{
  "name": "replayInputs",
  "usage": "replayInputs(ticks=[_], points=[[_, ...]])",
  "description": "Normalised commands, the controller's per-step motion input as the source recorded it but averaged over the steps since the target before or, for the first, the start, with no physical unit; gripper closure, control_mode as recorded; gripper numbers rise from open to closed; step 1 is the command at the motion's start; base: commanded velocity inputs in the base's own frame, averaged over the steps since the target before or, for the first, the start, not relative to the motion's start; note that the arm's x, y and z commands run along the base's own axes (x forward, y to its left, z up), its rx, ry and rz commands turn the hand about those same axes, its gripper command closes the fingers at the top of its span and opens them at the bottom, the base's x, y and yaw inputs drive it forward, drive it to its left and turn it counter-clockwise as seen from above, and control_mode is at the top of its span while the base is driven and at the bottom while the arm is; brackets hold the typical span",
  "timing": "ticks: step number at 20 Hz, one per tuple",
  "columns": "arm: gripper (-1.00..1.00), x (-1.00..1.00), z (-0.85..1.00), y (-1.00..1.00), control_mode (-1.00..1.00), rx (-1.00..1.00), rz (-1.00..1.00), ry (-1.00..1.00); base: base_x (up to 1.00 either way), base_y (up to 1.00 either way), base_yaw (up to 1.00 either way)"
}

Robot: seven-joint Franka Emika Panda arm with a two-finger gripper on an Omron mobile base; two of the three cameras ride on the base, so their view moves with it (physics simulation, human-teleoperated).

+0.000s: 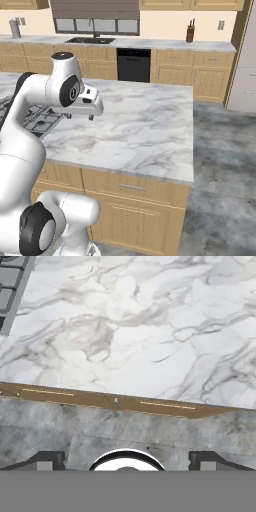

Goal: Pick the cup and bowl from the counter and place them on the counter next to the sink.

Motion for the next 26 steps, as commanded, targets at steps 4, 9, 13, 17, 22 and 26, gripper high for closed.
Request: replayInputs(ticks=[4,9,13,17,22,26], points=[[-1.0,0.0,0.0,0.0,1.0,0.0,0.0,0.0,0.36,-1.0,0.25],[-1.0,0.0,0.0,0.0,1.0,0.0,0.0,0.0,0.14,-1.0,0.16],[-1.0,0.0,0.0,0.0,1.0,0.0,0.0,0.0,0.09,-1.0,0.08],[-1.0,0.0,0.0,0.0,1.0,0.0,0.0,0.0,0.17,-1.0,0.09],[-1.0,0.0,0.0,0.0,1.0,0.0,0.0,0.0,0.26,-1.0,0.08],[-1.0,0.0,0.0,0.0,1.0,0.0,0.0,0.0,0.19,-1.0,0.01]])
